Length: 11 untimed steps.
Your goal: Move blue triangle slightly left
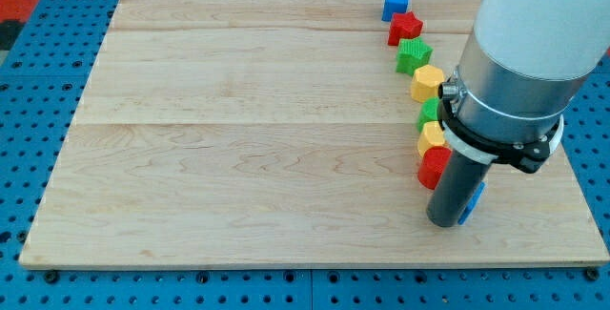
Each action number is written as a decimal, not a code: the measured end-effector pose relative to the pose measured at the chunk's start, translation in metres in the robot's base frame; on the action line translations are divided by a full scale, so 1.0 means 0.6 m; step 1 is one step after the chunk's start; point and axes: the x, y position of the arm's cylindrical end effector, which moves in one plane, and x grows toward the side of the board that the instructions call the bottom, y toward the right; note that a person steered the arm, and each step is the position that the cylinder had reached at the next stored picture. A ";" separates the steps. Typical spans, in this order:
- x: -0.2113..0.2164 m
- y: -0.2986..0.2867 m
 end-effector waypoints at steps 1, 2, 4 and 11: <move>0.000 0.000; 0.000 -0.008; 0.009 -0.023; -0.056 -0.212</move>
